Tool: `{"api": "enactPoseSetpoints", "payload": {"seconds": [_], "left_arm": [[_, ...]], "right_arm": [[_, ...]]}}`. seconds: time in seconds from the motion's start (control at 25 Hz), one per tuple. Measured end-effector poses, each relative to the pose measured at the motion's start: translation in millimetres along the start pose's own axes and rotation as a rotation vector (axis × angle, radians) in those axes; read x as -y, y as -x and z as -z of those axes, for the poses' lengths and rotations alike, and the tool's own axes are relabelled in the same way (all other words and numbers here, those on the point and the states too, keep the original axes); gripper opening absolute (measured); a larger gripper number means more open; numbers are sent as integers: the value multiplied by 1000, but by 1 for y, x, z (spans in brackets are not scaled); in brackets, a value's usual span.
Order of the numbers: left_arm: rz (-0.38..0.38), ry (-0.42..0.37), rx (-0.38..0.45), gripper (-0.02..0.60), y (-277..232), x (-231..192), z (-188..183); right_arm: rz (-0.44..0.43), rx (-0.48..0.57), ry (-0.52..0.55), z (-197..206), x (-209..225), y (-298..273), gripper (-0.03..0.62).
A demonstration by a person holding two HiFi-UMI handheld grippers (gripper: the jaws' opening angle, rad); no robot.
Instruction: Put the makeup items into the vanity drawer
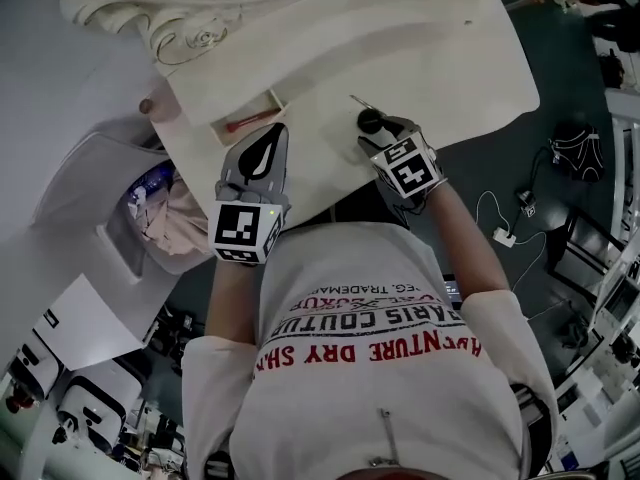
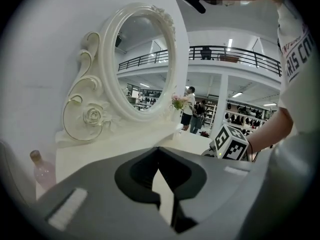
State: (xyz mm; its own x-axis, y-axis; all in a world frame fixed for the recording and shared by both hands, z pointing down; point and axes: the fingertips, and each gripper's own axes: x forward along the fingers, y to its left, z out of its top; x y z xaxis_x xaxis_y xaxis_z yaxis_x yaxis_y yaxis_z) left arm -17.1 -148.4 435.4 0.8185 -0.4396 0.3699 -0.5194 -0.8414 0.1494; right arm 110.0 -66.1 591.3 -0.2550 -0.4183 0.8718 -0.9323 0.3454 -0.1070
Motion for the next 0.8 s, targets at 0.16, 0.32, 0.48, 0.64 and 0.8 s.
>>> {"api": "enactPoseSetpoints", "payload": {"seconds": [0.16,0.32,0.48,0.64,0.8], "left_arm": [[12,1,-23,9,-5,3,7],[6,12,-38,9,-5,2,14],[-9,25,-51,9,-2,-5,22],[-23,35,-48,9,-1,-11,23],[-31,34,-19,9,0,-13,13]], "right_arm": [[7,3,-22,2,1,-10,213],[32,-13,-53,2,8,-20,209],[71,-41,-50,3,16,-23,141],[52,-61,-27,1,16,-20,100],[24,-72,-9,-4,11,-19,26]]}}
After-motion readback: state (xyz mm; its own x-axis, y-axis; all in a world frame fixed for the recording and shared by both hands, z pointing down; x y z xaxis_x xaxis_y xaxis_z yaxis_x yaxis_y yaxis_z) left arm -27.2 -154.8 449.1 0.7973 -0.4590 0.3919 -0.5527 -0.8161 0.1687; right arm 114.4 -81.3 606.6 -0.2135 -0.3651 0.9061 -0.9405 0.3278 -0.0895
